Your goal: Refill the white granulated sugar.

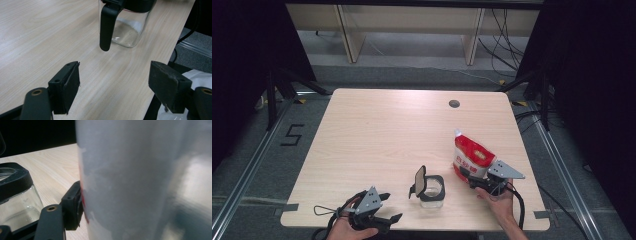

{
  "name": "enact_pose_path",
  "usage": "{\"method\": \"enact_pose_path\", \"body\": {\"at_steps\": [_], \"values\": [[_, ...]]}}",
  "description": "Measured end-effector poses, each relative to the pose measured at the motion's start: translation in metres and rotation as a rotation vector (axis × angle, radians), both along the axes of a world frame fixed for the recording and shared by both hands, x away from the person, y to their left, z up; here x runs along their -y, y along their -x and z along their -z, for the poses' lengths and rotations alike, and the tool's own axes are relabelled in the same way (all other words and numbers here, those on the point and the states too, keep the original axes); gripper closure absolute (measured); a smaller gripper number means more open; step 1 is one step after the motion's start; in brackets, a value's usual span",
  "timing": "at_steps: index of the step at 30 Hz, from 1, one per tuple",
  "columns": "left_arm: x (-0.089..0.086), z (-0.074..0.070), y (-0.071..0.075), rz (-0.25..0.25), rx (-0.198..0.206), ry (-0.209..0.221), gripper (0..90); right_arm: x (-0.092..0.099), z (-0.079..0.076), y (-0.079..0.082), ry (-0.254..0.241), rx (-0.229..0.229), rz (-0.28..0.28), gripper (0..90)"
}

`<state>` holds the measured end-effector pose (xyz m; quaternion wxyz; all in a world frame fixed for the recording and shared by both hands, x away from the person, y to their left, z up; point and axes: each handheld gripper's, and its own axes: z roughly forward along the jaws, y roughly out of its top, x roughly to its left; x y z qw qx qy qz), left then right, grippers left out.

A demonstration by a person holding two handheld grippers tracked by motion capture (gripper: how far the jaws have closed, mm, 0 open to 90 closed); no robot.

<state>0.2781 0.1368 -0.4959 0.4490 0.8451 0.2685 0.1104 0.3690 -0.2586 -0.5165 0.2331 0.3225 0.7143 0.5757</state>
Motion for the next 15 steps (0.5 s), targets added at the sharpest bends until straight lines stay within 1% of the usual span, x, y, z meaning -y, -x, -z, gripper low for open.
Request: {"method": "enact_pose_path", "body": {"at_steps": [1,2,3,4,5,6,7,8,9,10,11,12,13,14,15], "values": [[0.0004,0.0006,-0.0004,-0.007,0.009,0.001,24.7,0.0005,-0.0001,0.0001,0.006,-0.002,-0.004,38.3],[0.0013,0.0013,-0.0002,-0.013,0.009,0.012,24.7,0.0001,0.0004,-0.001,-0.003,0.007,-0.013,39.6],[0.0016,0.0017,0.0003,-0.021,0.004,0.015,24.7,0.0,0.0,-0.0004,-0.009,-0.003,-0.018,39.6],[0.0013,0.0019,0.0,-0.014,0.006,0.011,24.7,0.0002,0.0,-0.0005,-0.005,0.0,-0.017,39.8],[0.0015,0.002,0.0002,-0.015,0.003,0.012,24.7,-0.0007,0.0003,-0.0004,-0.014,0.005,-0.018,40.4],[0.0016,0.0017,-0.0004,-0.012,0.01,0.011,24.7,-0.0001,0.0007,-0.0029,-0.003,0.02,-0.03,40.5],[0.0029,0.0025,0.0008,-0.028,-0.011,0.03,24.7,-0.0011,0.0006,-0.003,-0.007,0.011,-0.021,41.4],[0.003,0.0026,0.0009,-0.029,-0.013,0.031,24.7,-0.0015,0.0002,-0.0048,-0.019,0.009,-0.043,42.0],[0.003,0.0027,0.0012,-0.031,-0.014,0.032,24.8,-0.0012,-0.0002,-0.0058,-0.009,0.009,-0.048,42.6],[0.0016,0.0018,0.0004,-0.018,0.002,0.013,24.8,-0.0003,0.0006,-0.0081,0.012,0.047,-0.031,43.1],[0.0015,0.0017,0.0008,-0.022,-0.001,0.016,24.8,-0.0019,-0.0002,-0.0043,-0.026,-0.002,-0.036,43.5],[0.001,0.0015,-0.0004,-0.009,0.01,0.011,24.8,-0.0018,0.0,-0.0052,-0.026,0.011,-0.044,44.0],[0.0012,0.0014,-0.0003,-0.015,0.003,0.012,24.8,-0.0019,-0.0002,-0.0045,-0.025,0.009,-0.032,44.4],[0.0006,0.0016,-0.0002,-0.021,-0.011,0.002,24.8,-0.0023,-0.0001,-0.0051,-0.024,0.026,-0.025,44.7],[0.0002,0.0017,-0.0002,-0.014,-0.021,0.001,24.8,-0.0036,0.0011,-0.0067,-0.023,0.067,0.002,45.2]]}}
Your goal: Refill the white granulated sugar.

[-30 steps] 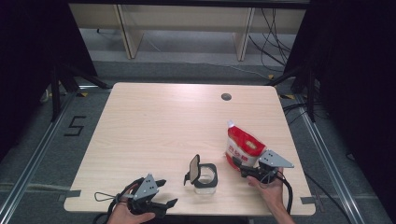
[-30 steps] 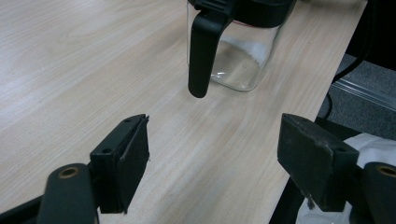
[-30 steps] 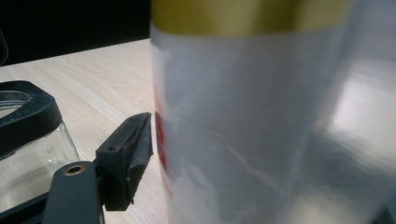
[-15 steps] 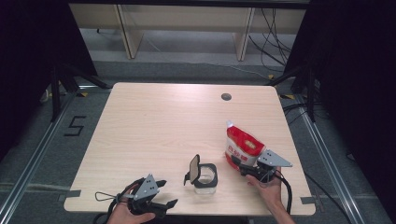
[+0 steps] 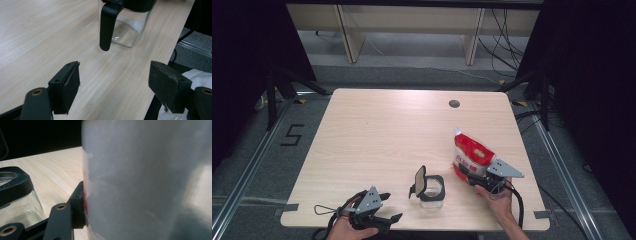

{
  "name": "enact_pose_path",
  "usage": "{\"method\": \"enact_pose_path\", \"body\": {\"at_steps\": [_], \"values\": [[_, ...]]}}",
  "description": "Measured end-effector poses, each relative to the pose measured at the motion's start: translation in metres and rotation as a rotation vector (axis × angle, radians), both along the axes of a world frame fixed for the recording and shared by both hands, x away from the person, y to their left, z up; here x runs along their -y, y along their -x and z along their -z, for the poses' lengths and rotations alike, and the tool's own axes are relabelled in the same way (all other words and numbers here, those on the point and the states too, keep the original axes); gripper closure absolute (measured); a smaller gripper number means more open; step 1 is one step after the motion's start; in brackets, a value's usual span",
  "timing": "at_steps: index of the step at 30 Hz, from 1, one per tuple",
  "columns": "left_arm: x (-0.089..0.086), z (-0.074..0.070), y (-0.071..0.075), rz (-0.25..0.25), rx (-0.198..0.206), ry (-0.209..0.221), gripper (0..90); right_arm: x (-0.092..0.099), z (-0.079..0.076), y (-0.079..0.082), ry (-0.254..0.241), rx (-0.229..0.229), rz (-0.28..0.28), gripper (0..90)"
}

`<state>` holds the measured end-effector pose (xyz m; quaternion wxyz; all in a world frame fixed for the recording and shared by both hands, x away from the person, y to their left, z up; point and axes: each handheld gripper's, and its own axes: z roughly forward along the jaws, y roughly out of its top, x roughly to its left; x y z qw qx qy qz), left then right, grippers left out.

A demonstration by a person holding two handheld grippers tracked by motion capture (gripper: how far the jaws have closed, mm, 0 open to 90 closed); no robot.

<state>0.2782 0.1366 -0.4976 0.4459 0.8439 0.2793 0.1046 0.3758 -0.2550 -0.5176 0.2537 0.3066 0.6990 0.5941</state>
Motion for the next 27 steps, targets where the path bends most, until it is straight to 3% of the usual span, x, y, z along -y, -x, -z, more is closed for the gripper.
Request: {"method": "enact_pose_path", "body": {"at_steps": [1,2,4,5,6,9,12,13,14,15,16,19,20,21,23,24,26,27], "values": [[0.001,0.0,0.001,-0.002,-0.001,0.008,24.8,-0.001,-0.002,0.003,-0.001,-0.048,-0.007,45.7],[0.001,0.001,0.001,-0.002,-0.002,0.022,24.8,-0.001,-0.002,0.005,-0.004,-0.054,-0.007,46.0],[0.001,0.0,0.001,0.002,-0.005,0.017,24.9,0.0,-0.003,0.003,0.032,-0.028,0.003,46.6],[0.0,0.0,0.0,0.017,0.018,-0.001,24.9,-0.002,-0.004,0.006,0.008,-0.051,0.014,47.0],[0.0,0.0,0.0,0.02,0.015,-0.005,24.9,0.001,-0.005,0.004,0.049,-0.023,-0.009,47.2],[0.001,0.002,0.001,-0.001,0.026,-0.001,24.9,0.002,-0.008,0.005,0.091,-0.003,0.001,47.9],[0.0,0.001,0.001,0.003,0.034,0.0,24.9,0.002,-0.016,0.01,0.082,0.002,0.012,48.3],[-0.003,-0.001,0.0,0.012,0.023,-0.032,24.9,0.004,-0.018,0.01,0.079,0.019,0.002,48.4],[-0.003,-0.001,0.0,0.006,0.013,-0.023,24.9,0.006,-0.021,0.012,0.103,0.049,0.032,48.5],[-0.003,0.0,0.001,-0.01,0.017,-0.009,24.9,0.007,-0.024,0.014,0.108,0.042,0.029,48.5],[-0.004,0.0,0.0,0.0,0.03,-0.022,24.9,0.008,-0.029,0.015,0.175,0.096,0.039,48.5],[-0.004,0.001,-0.001,-0.014,0.035,-0.004,24.8,0.011,-0.039,0.027,0.257,0.155,0.035,48.7],[-0.005,0.001,-0.001,-0.028,0.021,-0.003,24.8,0.011,-0.041,0.03,0.254,0.169,0.036,48.7],[-0.006,0.002,-0.003,-0.015,0.038,-0.001,24.8,0.011,-0.046,0.034,0.295,0.184,0.02,48.8],[-0.006,0.002,-0.002,-0.042,0.021,0.015,24.5,0.007,-0.05,0.039,0.316,0.212,0.023,48.9],[-0.009,0.002,-0.004,-0.035,0.038,-0.012,24.4,0.006,-0.053,0.041,0.344,0.219,0.004,48.9],[-0.009,0.001,-0.003,-0.044,0.026,0.014,24.0,0.002,-0.057,0.047,0.354,0.232,-0.008,49.0],[-0.012,0.001,-0.004,-0.038,0.037,-0.01,23.9,0.001,-0.058,0.049,0.366,0.228,-0.01,49.0]]}}
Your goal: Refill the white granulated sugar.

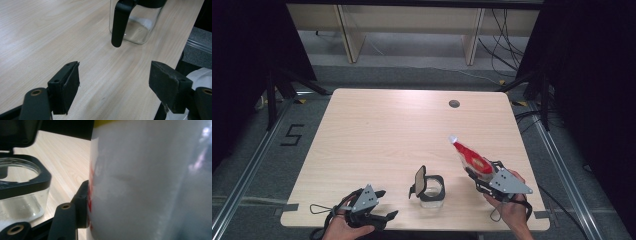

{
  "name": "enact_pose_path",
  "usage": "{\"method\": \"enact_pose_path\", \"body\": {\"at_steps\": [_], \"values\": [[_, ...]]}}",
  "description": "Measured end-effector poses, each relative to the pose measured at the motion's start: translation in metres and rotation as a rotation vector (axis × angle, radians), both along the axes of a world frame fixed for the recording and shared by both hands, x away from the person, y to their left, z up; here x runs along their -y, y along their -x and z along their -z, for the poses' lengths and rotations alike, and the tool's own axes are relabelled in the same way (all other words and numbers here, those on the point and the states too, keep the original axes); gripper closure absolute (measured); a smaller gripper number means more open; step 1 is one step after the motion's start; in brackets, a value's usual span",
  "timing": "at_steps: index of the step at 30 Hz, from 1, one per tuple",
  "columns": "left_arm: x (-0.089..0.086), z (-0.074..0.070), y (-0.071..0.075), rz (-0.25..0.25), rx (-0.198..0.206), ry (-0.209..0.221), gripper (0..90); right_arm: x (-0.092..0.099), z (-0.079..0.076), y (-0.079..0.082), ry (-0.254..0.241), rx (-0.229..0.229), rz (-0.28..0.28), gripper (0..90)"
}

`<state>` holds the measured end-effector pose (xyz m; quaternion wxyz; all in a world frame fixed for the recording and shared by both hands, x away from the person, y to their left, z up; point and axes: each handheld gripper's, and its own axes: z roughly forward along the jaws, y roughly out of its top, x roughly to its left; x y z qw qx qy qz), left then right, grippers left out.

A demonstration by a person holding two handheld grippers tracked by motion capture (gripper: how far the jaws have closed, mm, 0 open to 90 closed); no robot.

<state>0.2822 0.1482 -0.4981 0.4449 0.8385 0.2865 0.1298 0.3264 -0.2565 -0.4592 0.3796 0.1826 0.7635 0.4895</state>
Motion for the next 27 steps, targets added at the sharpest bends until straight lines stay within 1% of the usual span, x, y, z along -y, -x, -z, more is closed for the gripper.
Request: {"method": "enact_pose_path", "body": {"at_steps": [1,2,3,4,5,6,7,8,9,10,11,13,14,15,16,17,18,19,20,21,22,23,24,25,26,27], "values": [[0.0,0.0,0.001,-0.01,-0.015,0.011,23.9,-0.001,-0.002,0.003,0.014,0.012,-0.009,49.0],[0.0,0.0,0.0,-0.009,-0.009,0.016,23.9,-0.002,-0.003,0.006,0.031,0.023,-0.005,49.1],[0.0,0.0,0.0,-0.01,-0.009,0.018,23.9,-0.002,-0.004,0.009,0.039,0.024,-0.007,49.1],[-0.001,0.0,-0.001,-0.007,-0.004,0.006,23.9,-0.002,-0.005,0.012,0.067,0.046,-0.005,49.1],[-0.001,0.001,-0.001,-0.005,-0.003,0.019,23.9,-0.002,-0.007,0.015,0.087,0.053,-0.006,49.1],[-0.001,0.0,0.0,-0.011,-0.014,0.009,23.9,-0.002,-0.008,0.019,0.114,0.074,-0.006,49.2],[-0.001,0.001,0.0,-0.014,-0.015,0.012,23.9,-0.002,-0.009,0.023,0.14,0.071,0.0,49.2],[-0.001,0.001,0.0,-0.013,-0.011,0.016,23.9,-0.002,-0.01,0.027,0.177,0.084,0.01,49.2],[0.0,0.001,-0.001,-0.006,-0.013,0.015,23.9,-0.003,-0.01,0.03,0.213,0.099,0.006,49.3],[0.0,0.002,-0.001,-0.012,-0.002,-0.001,23.9,-0.003,-0.01,0.035,0.25,0.111,0.007,49.3],[0.001,0.002,0.0,-0.01,-0.017,0.019,23.9,-0.003,-0.01,0.038,0.268,0.115,0.009,49.4],[0.0,0.001,0.0,0.0,-0.017,-0.004,23.9,-0.003,-0.012,0.042,0.321,0.145,0.005,49.4],[0.001,0.002,0.0,-0.008,-0.017,0.011,24.0,-0.003,-0.013,0.045,0.347,0.16,0.008,49.4],[0.0,0.001,-0.001,-0.003,-0.01,0.004,23.9,-0.003,-0.013,0.047,0.362,0.167,0.011,49.4],[0.001,0.002,0.0,-0.01,-0.015,0.02,23.9,-0.004,-0.014,0.049,0.393,0.189,0.011,49.4],[-0.001,0.002,-0.001,-0.006,-0.008,0.0,23.9,-0.004,-0.014,0.051,0.43,0.204,0.021,49.5],[-0.001,0.002,-0.002,-0.003,-0.008,-0.011,23.9,-0.006,-0.014,0.053,0.481,0.221,0.031,49.5],[-0.002,0.002,-0.002,-0.004,-0.008,-0.013,23.9,-0.006,-0.015,0.054,0.523,0.238,0.029,49.5],[-0.001,0.003,-0.003,-0.001,0.004,0.007,23.9,-0.007,-0.012,0.056,0.514,0.216,0.043,49.5],[-0.001,0.003,-0.002,-0.018,-0.011,0.008,23.9,-0.008,-0.012,0.056,0.56,0.236,0.035,49.6],[-0.002,0.003,-0.003,-0.016,-0.006,-0.001,23.9,-0.009,-0.012,0.056,0.594,0.252,0.033,49.6],[-0.002,0.003,-0.003,-0.016,-0.012,0.005,23.9,-0.011,-0.011,0.058,0.628,0.256,0.037,49.6],[-0.002,0.002,-0.003,-0.017,-0.014,0.004,23.8,-0.014,-0.009,0.06,0.656,0.248,0.053,49.7],[-0.003,0.002,-0.003,-0.015,-0.014,0.009,23.8,-0.015,-0.008,0.06,0.681,0.273,0.043,49.7],[-0.003,0.002,-0.003,-0.019,-0.012,0.013,23.7,-0.016,-0.007,0.061,0.707,0.272,0.046,49.7],[-0.004,0.001,-0.004,-0.013,-0.004,-0.001,23.7,-0.017,-0.009,0.062,0.75,0.292,0.039,49.8]]}}
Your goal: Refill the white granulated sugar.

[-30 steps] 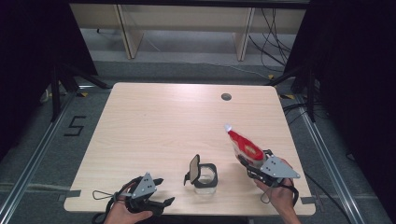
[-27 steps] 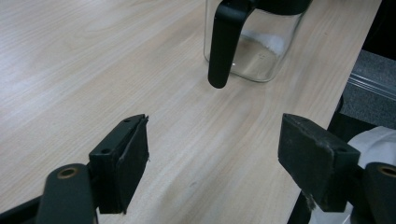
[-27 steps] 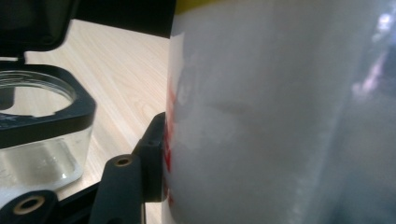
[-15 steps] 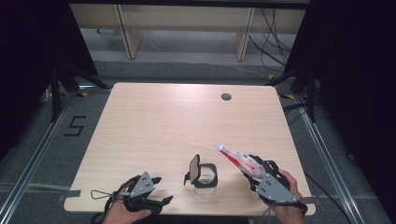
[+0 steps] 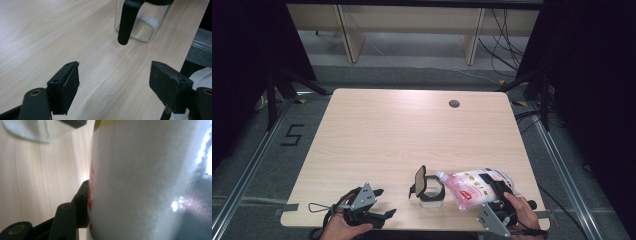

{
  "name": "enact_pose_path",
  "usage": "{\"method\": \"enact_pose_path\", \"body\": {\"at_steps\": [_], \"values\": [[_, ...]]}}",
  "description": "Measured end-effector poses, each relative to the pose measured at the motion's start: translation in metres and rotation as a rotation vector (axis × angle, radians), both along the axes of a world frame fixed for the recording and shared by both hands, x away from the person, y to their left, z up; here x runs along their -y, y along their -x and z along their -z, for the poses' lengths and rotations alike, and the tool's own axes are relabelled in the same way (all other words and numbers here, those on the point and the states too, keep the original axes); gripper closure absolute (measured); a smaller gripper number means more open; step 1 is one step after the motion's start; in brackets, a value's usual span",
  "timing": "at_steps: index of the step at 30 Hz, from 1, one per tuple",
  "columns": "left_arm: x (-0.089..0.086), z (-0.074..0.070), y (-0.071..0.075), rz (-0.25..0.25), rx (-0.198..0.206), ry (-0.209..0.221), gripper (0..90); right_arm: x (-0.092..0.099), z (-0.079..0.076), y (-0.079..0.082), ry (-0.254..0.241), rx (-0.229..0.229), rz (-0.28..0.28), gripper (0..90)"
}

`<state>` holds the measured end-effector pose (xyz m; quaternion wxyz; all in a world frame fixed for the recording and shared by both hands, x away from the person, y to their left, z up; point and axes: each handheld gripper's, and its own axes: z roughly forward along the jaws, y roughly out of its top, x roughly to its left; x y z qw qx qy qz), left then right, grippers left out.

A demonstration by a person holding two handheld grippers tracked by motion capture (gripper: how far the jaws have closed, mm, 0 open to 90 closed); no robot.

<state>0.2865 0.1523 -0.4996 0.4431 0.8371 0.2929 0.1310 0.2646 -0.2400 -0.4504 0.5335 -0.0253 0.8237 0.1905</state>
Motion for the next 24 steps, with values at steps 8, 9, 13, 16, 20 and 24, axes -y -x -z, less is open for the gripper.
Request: {"method": "enact_pose_path", "body": {"at_steps": [8,9,13,16,20,24], "values": [[0.0,0.002,0.0,-0.013,-0.011,0.02,23.4,-0.011,0.008,0.008,0.224,0.094,-0.008,50.0],[0.0,0.001,0.0,-0.011,-0.007,0.017,23.4,-0.012,0.011,0.009,0.218,0.076,0.001,50.0],[0.0,0.001,0.0,-0.015,-0.009,0.018,23.4,-0.018,0.007,0.009,0.34,0.13,-0.058,50.2],[-0.002,0.0,-0.002,0.006,0.013,-0.005,23.4,-0.02,0.007,0.01,0.358,0.142,-0.067,50.3],[0.001,0.002,0.0,-0.014,-0.004,0.027,23.4,-0.022,0.009,0.012,0.386,0.167,-0.074,50.5],[0.001,0.002,0.0,-0.01,-0.009,0.008,23.4,-0.024,0.008,0.013,0.451,0.193,-0.082,50.6]]}}
